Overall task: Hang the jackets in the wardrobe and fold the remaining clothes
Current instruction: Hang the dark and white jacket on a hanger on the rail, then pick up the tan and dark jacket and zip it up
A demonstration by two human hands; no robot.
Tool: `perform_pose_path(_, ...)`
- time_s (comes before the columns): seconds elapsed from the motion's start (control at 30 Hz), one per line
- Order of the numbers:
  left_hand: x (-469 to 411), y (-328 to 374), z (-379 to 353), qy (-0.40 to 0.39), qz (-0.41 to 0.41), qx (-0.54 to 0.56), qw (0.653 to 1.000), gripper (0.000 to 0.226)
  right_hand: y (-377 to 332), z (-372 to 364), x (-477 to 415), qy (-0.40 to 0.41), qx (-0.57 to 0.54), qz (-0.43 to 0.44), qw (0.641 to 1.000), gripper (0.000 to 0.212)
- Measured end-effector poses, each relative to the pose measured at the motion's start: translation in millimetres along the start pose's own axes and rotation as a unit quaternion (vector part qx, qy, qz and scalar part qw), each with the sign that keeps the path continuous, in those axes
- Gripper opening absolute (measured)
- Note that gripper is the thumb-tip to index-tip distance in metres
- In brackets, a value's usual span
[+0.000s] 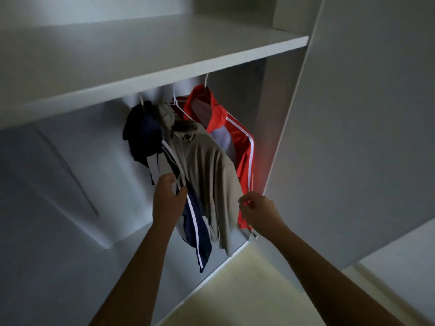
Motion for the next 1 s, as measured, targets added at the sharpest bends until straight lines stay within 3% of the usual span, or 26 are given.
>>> perform_pose_path(0.13, 28.1, 37.6, -23.5, -0.024, -0.032, -0.003, 0.999, 0.031, 31.8, 42.5, 37.5, 0.051, -0.019, -0.031, 0.998, 0.015)
perform_pose_path(0.27, 101.2, 95.2, -79.7, -0.099, -0.062, 0.049, 0.992, 0.028, 77.8, 93.6, 81.2, 0.108, -0.055, -0.065, 0.991, 0.012)
perform_pose_path(0.47, 262.7, 167.2, -176.9, -0.287, -0.126, 0.095, 0.945, 0.018, 187.5, 196.0, 211.3, 0.224, -0.147, -0.146, 0.952, 0.016)
perform_pose_path(0.6, 380.4, 211.1, -233.2, -0.415, -0.135, 0.111, 0.893, 0.013, 272.1, 258.6, 324.4, 0.303, -0.216, -0.213, 0.903, 0.016)
perform_pose_path(0.77, 530.4, 281.6, -296.2, -0.551, -0.194, 0.119, 0.803, 0.012, 353.7, 318.4, 464.1, 0.435, -0.281, -0.277, 0.809, 0.016)
perform_pose_path(1.0, 702.6, 357.6, -372.0, -0.679, -0.271, 0.123, 0.672, 0.015, 431.7, 373.4, 610.3, 0.574, -0.309, -0.332, 0.682, 0.015)
Point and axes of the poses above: each hand's wrist, its own x-axis away from the middle knuckle, its own z-axis out of the back of the hand, y = z × x, the point moved 3 cm from there along -x, towards the middle knuckle, and after that the axes turned 4 degrees about y, right-handed, at the moved point
